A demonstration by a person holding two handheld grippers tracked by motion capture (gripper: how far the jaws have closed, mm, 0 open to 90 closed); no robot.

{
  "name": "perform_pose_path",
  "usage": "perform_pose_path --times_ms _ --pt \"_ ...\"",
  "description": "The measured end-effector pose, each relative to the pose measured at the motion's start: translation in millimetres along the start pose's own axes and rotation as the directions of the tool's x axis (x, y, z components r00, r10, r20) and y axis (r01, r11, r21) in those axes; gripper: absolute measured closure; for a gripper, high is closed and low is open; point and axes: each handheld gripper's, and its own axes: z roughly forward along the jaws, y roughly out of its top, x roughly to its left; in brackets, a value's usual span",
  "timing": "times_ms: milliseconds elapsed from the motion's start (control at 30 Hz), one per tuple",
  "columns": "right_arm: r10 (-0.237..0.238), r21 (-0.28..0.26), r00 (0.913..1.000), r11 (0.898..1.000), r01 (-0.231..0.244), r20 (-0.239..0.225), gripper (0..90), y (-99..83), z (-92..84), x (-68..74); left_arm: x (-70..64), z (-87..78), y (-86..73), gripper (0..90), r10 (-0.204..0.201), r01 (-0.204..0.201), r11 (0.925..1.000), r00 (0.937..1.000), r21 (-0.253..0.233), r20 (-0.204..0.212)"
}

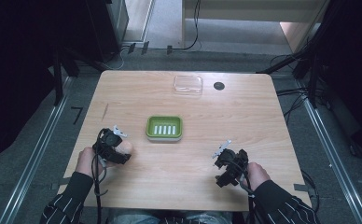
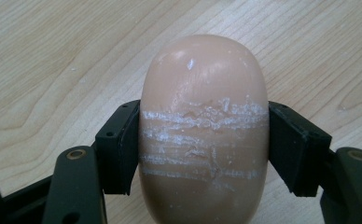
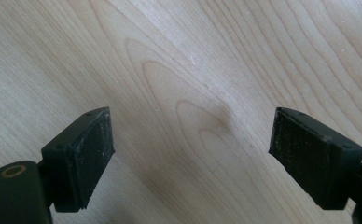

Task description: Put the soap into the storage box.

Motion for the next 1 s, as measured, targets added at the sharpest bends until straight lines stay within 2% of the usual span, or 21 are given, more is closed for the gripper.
perform_pose_path --times_ms 467,767,1000 --pt "0.000 0.002 1.0000 1.000 0.000 -0.003 14.3 0.1 0.3 -0.2 5.0 1.3 13.8 33.4 0.006 -0.007 0.9998 1.0000 -0.019 -0.006" --pt "-0.002 0.001 1.0000 1.000 0.002 -0.004 14.3 0.5 0.4 0.1 2.3 2.0 26.7 33.4 0.053 -0.053 0.9983 0.9985 -0.027 0.011" --pt "-0.001 0.001 1.0000 1.000 0.001 -0.005 14.3 0.5 0.5 0.0 3.9 0.2 34.3 33.4 0.068 -0.067 0.9970 0.9976 -0.039 0.017"
